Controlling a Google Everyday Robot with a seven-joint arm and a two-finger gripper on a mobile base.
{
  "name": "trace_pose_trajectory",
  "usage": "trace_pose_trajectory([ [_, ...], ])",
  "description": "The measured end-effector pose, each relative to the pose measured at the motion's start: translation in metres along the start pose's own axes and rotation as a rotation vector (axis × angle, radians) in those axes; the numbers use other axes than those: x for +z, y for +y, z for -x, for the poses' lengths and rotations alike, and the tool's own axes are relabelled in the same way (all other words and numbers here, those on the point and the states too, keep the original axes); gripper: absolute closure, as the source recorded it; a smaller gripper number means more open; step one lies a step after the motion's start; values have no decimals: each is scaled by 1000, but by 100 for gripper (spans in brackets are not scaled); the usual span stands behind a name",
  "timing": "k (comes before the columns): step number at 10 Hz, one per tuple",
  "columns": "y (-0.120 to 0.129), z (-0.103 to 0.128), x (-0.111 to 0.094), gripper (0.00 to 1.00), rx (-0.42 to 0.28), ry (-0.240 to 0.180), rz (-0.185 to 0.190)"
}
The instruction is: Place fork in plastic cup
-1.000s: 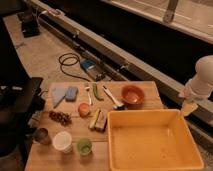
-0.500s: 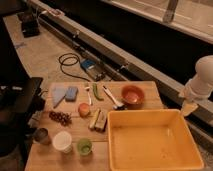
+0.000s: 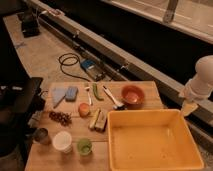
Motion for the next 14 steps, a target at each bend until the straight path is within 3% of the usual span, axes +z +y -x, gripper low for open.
trace_pose_trajectory([
  [9,-2,1,-3,35,-25,9,-7],
  [10,-5,7,-7,35,-72,12,-15],
  [13,-8,65,-18,35,-368,3,-31],
  [14,-3,89,-20,35,-449,-19,-37],
])
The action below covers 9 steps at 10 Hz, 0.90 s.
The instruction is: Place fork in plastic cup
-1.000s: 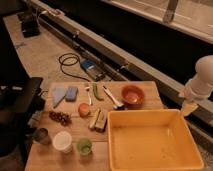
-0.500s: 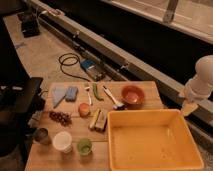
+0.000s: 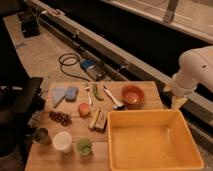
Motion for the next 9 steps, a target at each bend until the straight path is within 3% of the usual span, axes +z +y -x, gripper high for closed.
trace_pose_trajectory([
  [1,-4,21,-1,35,-61,-21,-8],
  [6,-4,23,-2,35,-72,-20,-11],
  [9,-21,24,-4,35,-144,22,5],
])
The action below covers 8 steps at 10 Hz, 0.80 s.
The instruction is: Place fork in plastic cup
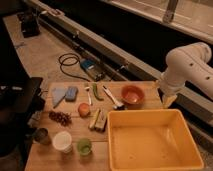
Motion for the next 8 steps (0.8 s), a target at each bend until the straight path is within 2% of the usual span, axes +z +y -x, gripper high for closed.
trace_pose_trajectory([
  [1,-13,3,2,35,-41,10,6],
  [2,-43,13,8,35,-117,21,13],
  [4,-79,37,18,35,-208,18,21],
  [6,-124,81,32,35,-322,-13,13],
  [7,-136,94,36,35,-352,-27,7],
  [8,-153,122,44,35,-406,-75,-10],
])
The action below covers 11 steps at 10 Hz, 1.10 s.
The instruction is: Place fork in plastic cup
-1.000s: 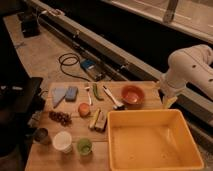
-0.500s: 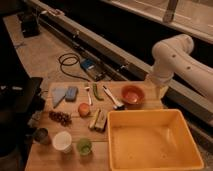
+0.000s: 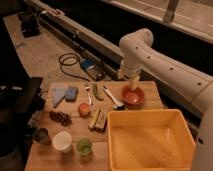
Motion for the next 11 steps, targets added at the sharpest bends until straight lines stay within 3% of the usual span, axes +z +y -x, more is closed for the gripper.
trace_pose_trajectory([
  [1,-14,12,7,35,-35,-32,-19],
  [6,-15,12,6,35,-37,-33,-23],
  [8,-22,2,10,35,-70,61,32],
  [11,-61,3,29,35,-128,86,26],
])
